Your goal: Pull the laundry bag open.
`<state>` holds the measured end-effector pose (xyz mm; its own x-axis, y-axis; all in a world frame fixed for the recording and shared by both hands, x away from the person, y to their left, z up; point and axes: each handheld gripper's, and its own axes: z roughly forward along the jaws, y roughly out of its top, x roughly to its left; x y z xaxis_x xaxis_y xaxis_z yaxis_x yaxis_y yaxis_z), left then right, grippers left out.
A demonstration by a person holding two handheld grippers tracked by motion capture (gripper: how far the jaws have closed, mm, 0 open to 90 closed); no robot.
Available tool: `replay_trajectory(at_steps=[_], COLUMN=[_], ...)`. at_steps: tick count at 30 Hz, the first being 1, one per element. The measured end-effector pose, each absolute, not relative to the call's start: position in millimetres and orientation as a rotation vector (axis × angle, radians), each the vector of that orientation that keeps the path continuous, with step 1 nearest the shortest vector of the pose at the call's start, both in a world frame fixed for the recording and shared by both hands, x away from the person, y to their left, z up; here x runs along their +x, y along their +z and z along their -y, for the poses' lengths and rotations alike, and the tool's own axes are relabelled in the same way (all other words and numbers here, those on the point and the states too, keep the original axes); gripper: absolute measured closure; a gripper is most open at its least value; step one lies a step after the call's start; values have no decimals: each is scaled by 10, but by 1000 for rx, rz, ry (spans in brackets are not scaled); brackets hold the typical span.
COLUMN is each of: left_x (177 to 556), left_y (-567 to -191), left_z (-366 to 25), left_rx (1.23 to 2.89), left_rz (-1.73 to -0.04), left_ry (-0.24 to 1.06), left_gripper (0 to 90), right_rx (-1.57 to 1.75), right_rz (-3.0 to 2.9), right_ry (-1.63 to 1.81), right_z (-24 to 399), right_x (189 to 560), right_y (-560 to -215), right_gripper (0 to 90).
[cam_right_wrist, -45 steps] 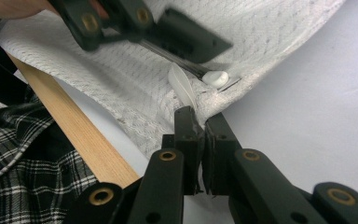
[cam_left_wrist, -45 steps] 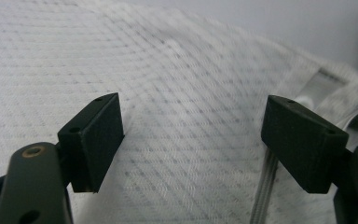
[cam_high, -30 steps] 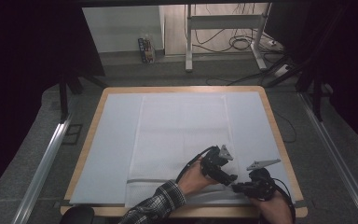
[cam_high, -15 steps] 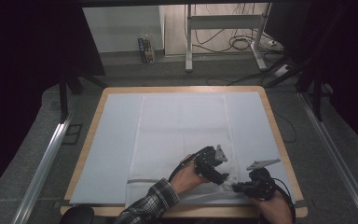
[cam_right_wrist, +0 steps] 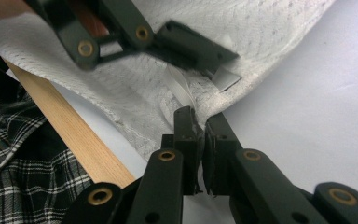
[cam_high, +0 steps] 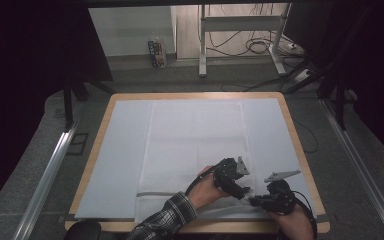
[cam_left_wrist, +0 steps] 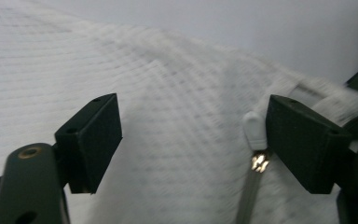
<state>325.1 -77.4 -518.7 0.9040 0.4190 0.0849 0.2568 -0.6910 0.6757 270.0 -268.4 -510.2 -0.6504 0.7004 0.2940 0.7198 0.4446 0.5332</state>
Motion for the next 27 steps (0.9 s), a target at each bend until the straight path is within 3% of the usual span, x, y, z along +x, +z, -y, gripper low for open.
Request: replay_trajectory(at_steps=[4,9,12,16,19,27], left_x=[3293,3316,3314,3252,3234,3136], left_y=[-5177,-5192,-5146,-5131,-5155,-5169], left_z=[668,531,484,481,502,538], left_rx=[2393,2369,2327,2311,2336,2401], left_rz=[-494,-513,-508,-390,-374,-288], left_ry=[330,245,178,52,41,31], left_gripper=[216,250,350,581,714,755], right_rx=[-1300,-1302,-1306,-1303,-1307,-1311], right_rz=[2646,2641,2638,2639,2635,2631], right_ry=[-999,-1002,-1000,-997,-1000,-997], right_z=[2687,2687,2686,2693,2692,2691], right_x=[2700,2704,2704,2707,2707,2708], right_y=[-5102,-5106,-5104,-5104,-5104,-5104], right_gripper=[840,840,839,839,839,838])
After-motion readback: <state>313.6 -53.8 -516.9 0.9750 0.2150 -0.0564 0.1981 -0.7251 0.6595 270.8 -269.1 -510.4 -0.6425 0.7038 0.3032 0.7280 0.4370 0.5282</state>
